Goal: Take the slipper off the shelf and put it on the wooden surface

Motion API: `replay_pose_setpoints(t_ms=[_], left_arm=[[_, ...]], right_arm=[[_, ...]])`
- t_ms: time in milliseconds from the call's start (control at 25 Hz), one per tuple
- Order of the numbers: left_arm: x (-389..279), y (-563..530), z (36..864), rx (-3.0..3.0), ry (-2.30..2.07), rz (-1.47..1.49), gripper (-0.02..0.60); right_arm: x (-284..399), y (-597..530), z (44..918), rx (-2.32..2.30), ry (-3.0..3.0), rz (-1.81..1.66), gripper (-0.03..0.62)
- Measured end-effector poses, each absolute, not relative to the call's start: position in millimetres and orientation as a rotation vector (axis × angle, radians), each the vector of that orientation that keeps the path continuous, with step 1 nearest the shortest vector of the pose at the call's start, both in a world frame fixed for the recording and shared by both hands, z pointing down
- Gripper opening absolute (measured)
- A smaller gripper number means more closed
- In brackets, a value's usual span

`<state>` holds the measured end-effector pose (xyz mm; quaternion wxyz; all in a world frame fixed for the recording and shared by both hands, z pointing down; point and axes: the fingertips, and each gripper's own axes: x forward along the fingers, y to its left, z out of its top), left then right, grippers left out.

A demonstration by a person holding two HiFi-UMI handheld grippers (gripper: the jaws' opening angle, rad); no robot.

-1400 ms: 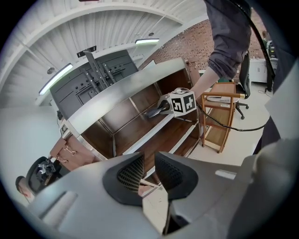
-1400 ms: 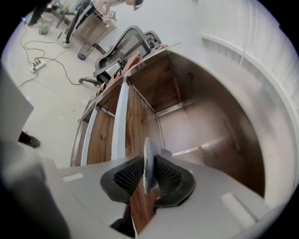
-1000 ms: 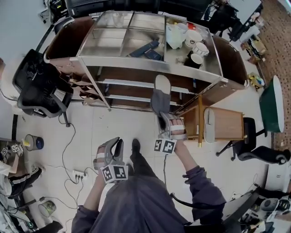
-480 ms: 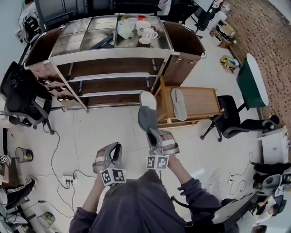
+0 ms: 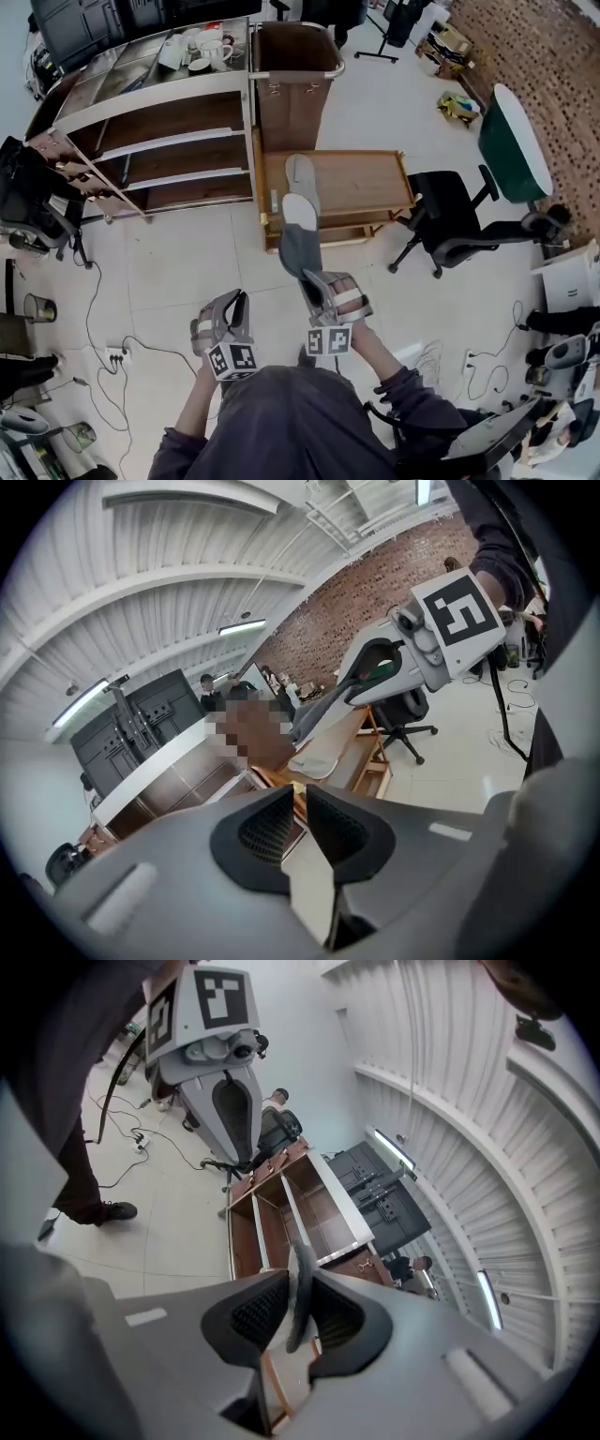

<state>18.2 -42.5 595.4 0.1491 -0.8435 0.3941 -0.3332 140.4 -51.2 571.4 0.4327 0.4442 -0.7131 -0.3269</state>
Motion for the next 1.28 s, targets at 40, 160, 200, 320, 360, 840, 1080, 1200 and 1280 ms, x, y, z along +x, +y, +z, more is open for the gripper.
replay_pose_setpoints(t_ms=[40, 160, 200, 320, 360, 840, 1080, 1200, 1280], left_arm=[[38.4, -31.3, 594.6, -2.421, 1.128, -0.959, 0.061], [84.8, 1.6, 586.9, -2.434, 1.123, -0.949, 0.06], [96.7, 9.9, 583.9, -2.439, 1.123, -0.942, 0.061], [123.1, 27.4, 579.9, -2.444, 1.105, -0.944, 0.061], [128.9, 31.4, 580.7, -2.443, 1.096, -0.951, 0.061], [133.9, 11.8, 581.6, -2.429, 1.134, -0.963, 0.06], [121.8, -20.1, 578.6, -2.45, 1.147, -0.991, 0.06], [118.8, -42.9, 581.1, -2.441, 1.163, -1.02, 0.06], [120.5, -57.9, 584.9, -2.446, 1.187, -1.044, 0.06]], right_arm=[[160.7, -39.4, 573.4, 1.098, -1.784, -0.811, 0.072], [208.4, -6.3, 579.7, 1.077, -1.797, -0.789, 0.072], [220.9, 1.5, 581.4, 1.074, -1.796, -0.783, 0.072], [247.1, 15.1, 584.0, 1.081, -1.794, -0.759, 0.072], [252.2, 17.9, 585.1, 1.086, -1.797, -0.751, 0.072], [281.4, -28.4, 631.0, 0.999, -1.781, -0.715, 0.072], [292.3, -75.9, 648.5, 0.957, -1.759, -0.661, 0.072], [296.1, -106.0, 658.5, 0.942, -1.766, -0.651, 0.072], [300.9, -126.6, 671.1, 0.922, -1.771, -0.634, 0.072]])
